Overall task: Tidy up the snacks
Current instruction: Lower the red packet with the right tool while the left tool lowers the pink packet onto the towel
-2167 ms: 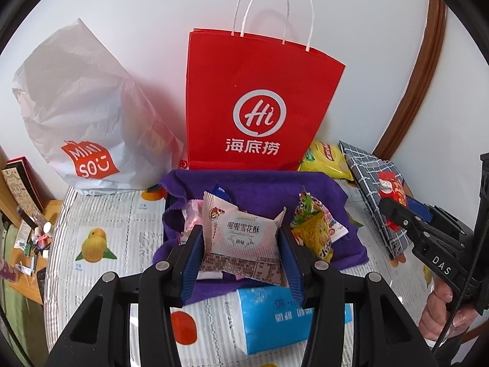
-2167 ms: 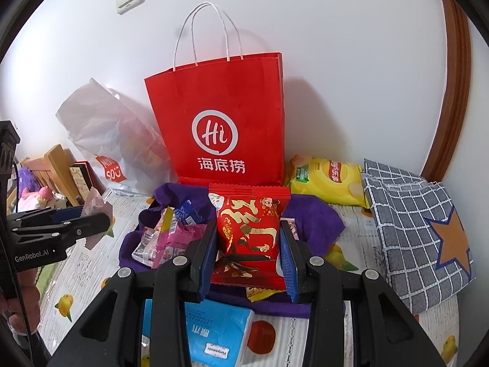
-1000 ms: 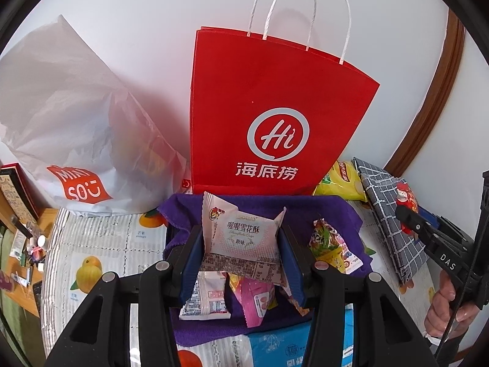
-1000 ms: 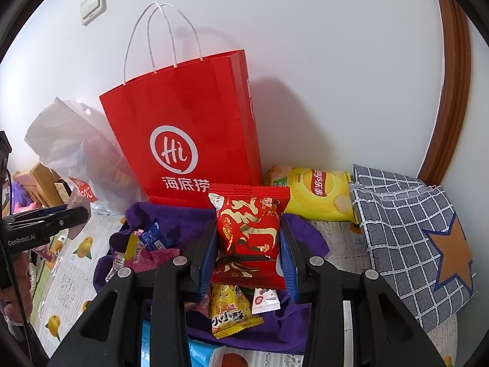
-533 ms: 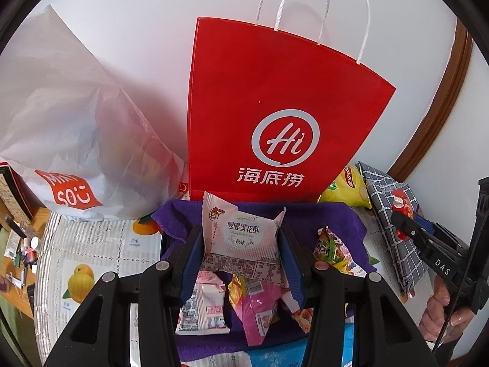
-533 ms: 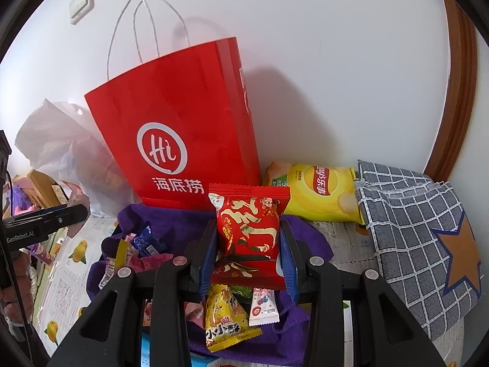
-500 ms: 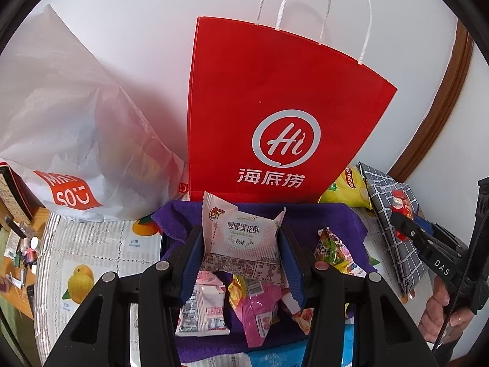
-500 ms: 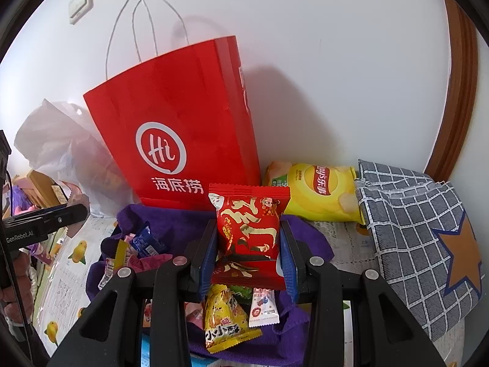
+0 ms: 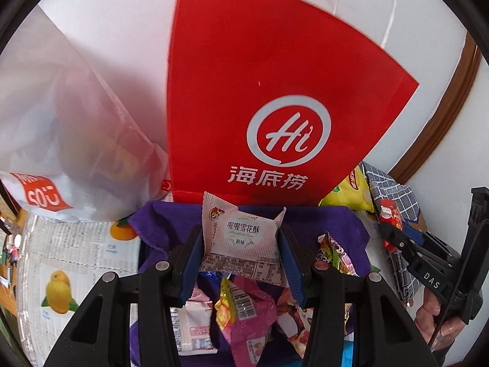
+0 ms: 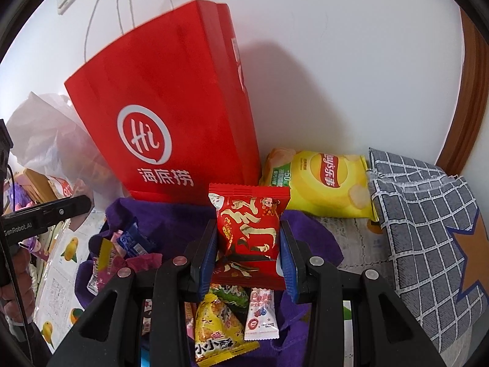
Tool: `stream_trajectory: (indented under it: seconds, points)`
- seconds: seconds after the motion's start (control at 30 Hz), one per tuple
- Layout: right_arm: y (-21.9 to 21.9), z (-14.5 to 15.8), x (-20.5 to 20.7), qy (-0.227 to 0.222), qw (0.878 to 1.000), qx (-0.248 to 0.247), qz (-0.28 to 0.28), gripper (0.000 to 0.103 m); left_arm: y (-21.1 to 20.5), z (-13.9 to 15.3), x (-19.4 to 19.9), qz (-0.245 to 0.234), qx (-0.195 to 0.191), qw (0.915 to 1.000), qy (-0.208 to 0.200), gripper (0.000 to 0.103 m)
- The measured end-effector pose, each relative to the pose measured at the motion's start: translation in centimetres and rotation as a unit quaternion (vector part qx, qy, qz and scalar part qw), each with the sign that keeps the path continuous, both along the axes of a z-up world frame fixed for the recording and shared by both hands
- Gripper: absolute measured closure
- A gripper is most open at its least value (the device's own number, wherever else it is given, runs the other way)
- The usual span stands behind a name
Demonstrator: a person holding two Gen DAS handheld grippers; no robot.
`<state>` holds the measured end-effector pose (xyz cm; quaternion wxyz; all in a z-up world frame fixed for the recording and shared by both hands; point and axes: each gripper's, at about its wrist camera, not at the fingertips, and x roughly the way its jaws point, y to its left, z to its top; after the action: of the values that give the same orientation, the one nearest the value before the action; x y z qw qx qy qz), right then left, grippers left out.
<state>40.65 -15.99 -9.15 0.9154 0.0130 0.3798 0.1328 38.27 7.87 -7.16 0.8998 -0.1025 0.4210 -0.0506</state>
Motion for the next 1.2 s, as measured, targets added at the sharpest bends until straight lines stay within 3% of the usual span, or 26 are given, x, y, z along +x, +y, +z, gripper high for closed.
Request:
stream_trajectory:
  seconds: [0.37,0.83,1.2]
  points:
    - [0.2,-3.3,1.6,0.046,0.999,-0.011,0.013,0.065,-1.4,-3.4,2.0,-0.010,0.013,0.9990,0.042,0.057]
    - [1.3,-5.8,2.5,0.082,0.996,-0.016,0.032,0.065,-1.7,-5.8,2.9,-0.012,0.021,0.9964,0.081,0.057]
    - [1.7,-7.1,2.9,0.098,0.994,-0.022,0.038,0.065,-2.8,-7.2,3.4,-0.014,0.051,0.9927,0.108,0.055]
